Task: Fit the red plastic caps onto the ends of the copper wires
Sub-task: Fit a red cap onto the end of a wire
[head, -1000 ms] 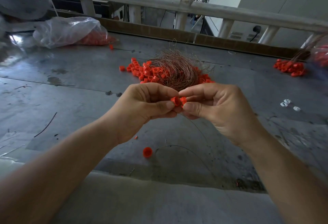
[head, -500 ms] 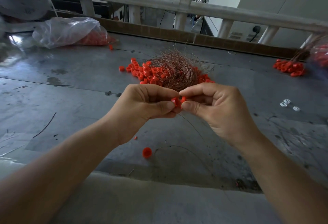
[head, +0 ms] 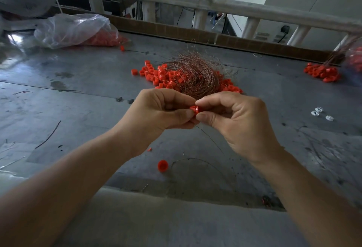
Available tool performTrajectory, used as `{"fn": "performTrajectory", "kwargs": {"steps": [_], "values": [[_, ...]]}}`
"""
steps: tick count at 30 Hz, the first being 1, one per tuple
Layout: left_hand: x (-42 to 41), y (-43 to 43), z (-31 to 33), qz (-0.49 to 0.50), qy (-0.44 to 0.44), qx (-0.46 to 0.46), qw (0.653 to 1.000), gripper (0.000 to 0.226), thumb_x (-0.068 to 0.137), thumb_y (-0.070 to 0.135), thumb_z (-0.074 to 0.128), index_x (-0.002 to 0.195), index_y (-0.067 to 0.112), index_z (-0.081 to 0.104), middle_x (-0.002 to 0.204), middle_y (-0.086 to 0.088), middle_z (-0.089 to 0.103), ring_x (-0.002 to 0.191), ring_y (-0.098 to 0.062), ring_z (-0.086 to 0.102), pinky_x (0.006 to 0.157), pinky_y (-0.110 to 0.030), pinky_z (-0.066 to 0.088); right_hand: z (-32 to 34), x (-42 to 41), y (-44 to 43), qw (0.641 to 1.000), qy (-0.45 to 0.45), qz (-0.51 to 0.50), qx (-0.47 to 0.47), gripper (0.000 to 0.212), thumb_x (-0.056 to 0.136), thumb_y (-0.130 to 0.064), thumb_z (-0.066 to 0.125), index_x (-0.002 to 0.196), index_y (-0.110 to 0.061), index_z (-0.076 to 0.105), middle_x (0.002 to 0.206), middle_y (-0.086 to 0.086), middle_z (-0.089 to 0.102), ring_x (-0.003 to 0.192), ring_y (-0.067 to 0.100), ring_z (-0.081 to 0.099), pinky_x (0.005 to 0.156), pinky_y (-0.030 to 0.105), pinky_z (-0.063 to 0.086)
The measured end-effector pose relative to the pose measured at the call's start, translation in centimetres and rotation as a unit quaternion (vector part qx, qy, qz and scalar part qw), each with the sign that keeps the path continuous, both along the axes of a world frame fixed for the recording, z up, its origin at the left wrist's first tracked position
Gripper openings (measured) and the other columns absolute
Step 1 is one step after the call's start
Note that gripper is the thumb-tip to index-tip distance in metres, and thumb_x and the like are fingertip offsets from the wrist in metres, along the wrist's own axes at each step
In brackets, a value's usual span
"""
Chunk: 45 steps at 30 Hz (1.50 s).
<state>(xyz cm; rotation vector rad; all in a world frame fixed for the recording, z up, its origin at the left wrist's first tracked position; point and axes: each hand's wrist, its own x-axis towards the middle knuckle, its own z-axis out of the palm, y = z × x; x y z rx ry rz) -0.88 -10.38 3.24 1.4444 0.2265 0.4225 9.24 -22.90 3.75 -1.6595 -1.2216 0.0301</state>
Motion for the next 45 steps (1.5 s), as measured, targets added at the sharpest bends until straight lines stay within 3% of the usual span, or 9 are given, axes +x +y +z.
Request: {"fn": "performTrajectory", "kwargs": {"steps": [6,10,15,24,29,32,36,41,45], "values": [[-0.1,0.0,0.1,-0.016,0.008,0.016,1.000,0.020,0.059,0.009,0.063,0.078,0.010,0.070,0.068,-0.009,0.071,0.064,-0.015,0.069,0.059,-0.019,0.054,0.0,-0.1,-0.1,1.000,-0.025,0.006,0.003,0.028,0.068,-0.005,0.075,0.087,-0.024,0.065,0.079,-0.019,0.062,0.075,-0.001,0.064,0.068,0.008,0.048],[-0.2,0.1,0.1,-0.028,0.010,0.008,1.000,0.017,0.058,0.012,0.064,0.070,0.015,0.075,0.067,-0.008,0.071,0.063,-0.014,0.069,0.057,-0.019,0.054,0.1,-0.1,-0.2,0.999,-0.041,0.003,0.003,0.022,0.068,-0.005,0.075,0.086,-0.016,0.070,0.077,-0.020,0.062,0.076,-0.001,0.064,0.068,0.009,0.049],[-0.2,-0.1,0.0,-0.024,0.015,-0.002,1.000,0.019,0.059,0.010,0.062,0.076,0.009,0.070,0.066,-0.009,0.070,0.062,-0.015,0.069,0.056,-0.019,0.054,-0.1,-0.3,-0.2,0.999,-0.043,-0.013,0.009,0.017,0.066,-0.009,0.077,0.083,-0.010,0.072,0.075,-0.016,0.063,0.073,0.001,0.065,0.066,0.011,0.051],[-0.2,0.0,-0.1,-0.043,0.016,-0.039,0.998,0.017,0.059,0.009,0.062,0.070,0.011,0.075,0.067,-0.009,0.071,0.063,-0.016,0.069,0.057,-0.020,0.054,0.0,0.0,-0.2,0.999,-0.030,0.012,0.035,0.025,0.064,-0.029,0.071,0.087,-0.020,0.066,0.076,-0.018,0.062,0.073,0.001,0.065,0.066,0.015,0.052],[-0.3,0.3,0.0,-0.075,0.011,-0.027,0.997,0.021,0.056,0.015,0.066,0.075,0.012,0.075,0.069,-0.008,0.071,0.066,-0.015,0.070,0.057,-0.019,0.054,0.0,0.2,-0.1,0.998,0.004,0.052,0.030,0.017,0.064,-0.028,0.071,0.080,-0.025,0.065,0.069,-0.015,0.064,0.067,0.003,0.065,0.062,0.015,0.052],[-0.5,0.5,0.0,-0.104,0.011,-0.034,0.994,0.022,0.058,0.015,0.067,0.078,0.012,0.074,0.071,-0.009,0.071,0.066,-0.017,0.070,0.057,-0.020,0.054,0.1,0.5,-0.3,0.993,0.051,0.106,0.002,0.029,0.064,-0.030,0.070,0.092,-0.032,0.063,0.069,-0.011,0.064,0.068,0.002,0.064,0.067,0.016,0.052],[-0.6,0.5,0.0,-0.133,0.018,-0.034,0.990,0.037,0.062,0.011,0.064,0.099,0.009,0.059,0.068,-0.009,0.070,0.064,-0.017,0.069,0.055,-0.020,0.054,0.6,0.7,-0.4,0.990,-0.022,0.122,-0.073,0.031,0.068,-0.038,0.064,0.098,-0.029,0.063,0.083,-0.009,0.060,0.080,0.003,0.058,0.074,0.017,0.047],[-0.6,0.4,0.1,-0.155,0.002,-0.055,0.986,0.042,0.073,0.015,0.064,0.112,0.012,0.050,0.071,-0.010,0.070,0.067,-0.019,0.070,0.058,-0.022,0.055,0.5,0.7,-0.3,0.985,-0.104,0.104,-0.089,0.020,0.080,-0.039,0.058,0.087,-0.021,0.063,0.080,-0.014,0.051,0.074,-0.003,0.050,0.070,0.009,0.039],[-0.7,-0.3,-0.2,-0.094,-0.018,0.118,0.988,0.062,0.062,0.033,0.078,0.115,0.030,0.047,0.073,-0.009,0.070,0.068,-0.021,0.069,0.065,-0.029,0.056,0.2,0.4,-0.2,0.982,-0.147,0.078,-0.091,0.019,0.080,-0.022,0.059,0.086,-0.004,0.065,0.082,-0.018,0.045,0.075,-0.003,0.049,0.070,0.009,0.040]]}}
